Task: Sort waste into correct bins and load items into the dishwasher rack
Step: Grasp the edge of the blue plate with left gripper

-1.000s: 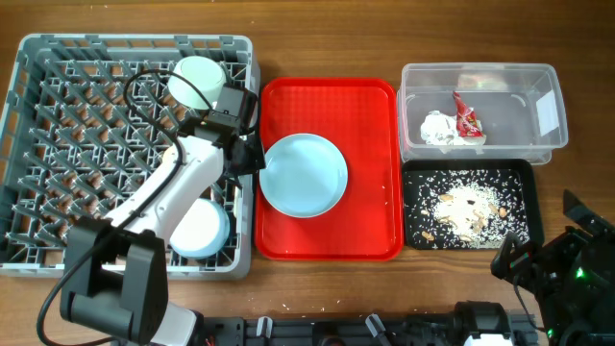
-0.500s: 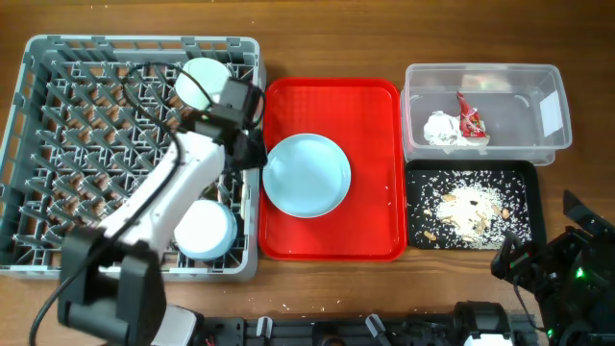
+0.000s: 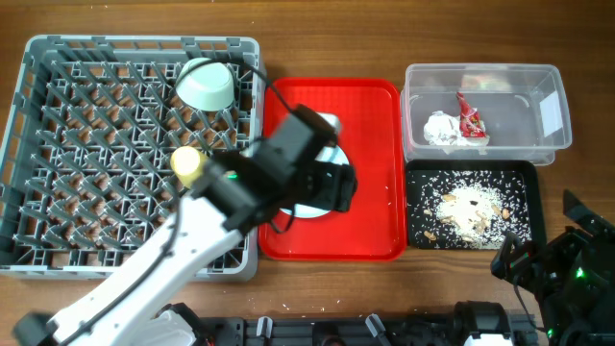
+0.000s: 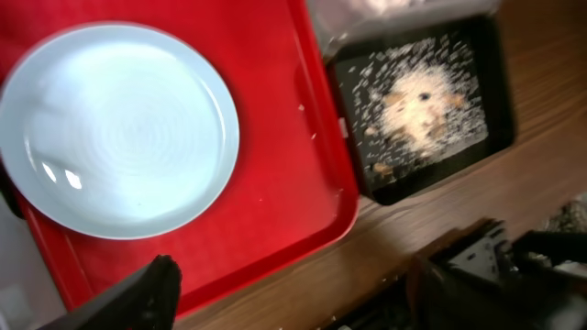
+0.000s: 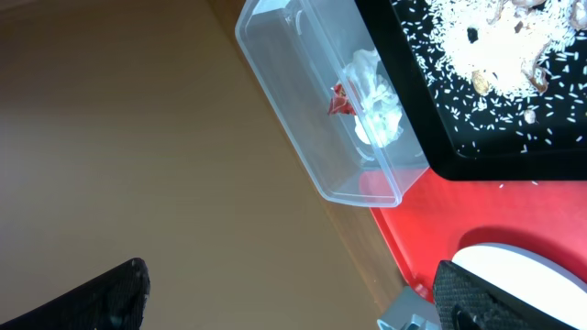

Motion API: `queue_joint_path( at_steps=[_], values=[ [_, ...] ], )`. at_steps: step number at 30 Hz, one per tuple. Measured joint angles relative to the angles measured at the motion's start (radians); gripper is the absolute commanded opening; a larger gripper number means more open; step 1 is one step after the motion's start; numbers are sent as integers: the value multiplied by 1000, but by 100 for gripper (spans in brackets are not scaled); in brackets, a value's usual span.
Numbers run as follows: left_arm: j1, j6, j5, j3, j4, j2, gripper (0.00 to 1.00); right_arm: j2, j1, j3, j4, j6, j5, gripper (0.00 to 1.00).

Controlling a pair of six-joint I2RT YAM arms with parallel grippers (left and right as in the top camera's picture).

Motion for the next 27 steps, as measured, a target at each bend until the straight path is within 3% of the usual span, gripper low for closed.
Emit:
queue_joint_path(
  at_steps=[2,13,20,22,23,25,27],
  values=[
    [-39,-2,-39,-1,4,66,64,0,0,0,0,0,0,100],
    [-55,-19,-93,-3,116,501,64,0,0,0,0,0,0,100],
    [-56,-19,-117,-3,185,616,61,0,0,0,0,0,0,100],
    [-56,-22,-128,-3,197,623,55,0,0,0,0,0,0,100],
    [-58,-23,-132,-3,208,625,44,0,0,0,0,0,0,100],
    [-58,-24,-146,-3,217,626,9,0,0,0,0,0,0,100],
    [-58,-29,-147,-2,228,631,4,0,0,0,0,0,0,100]
  ],
)
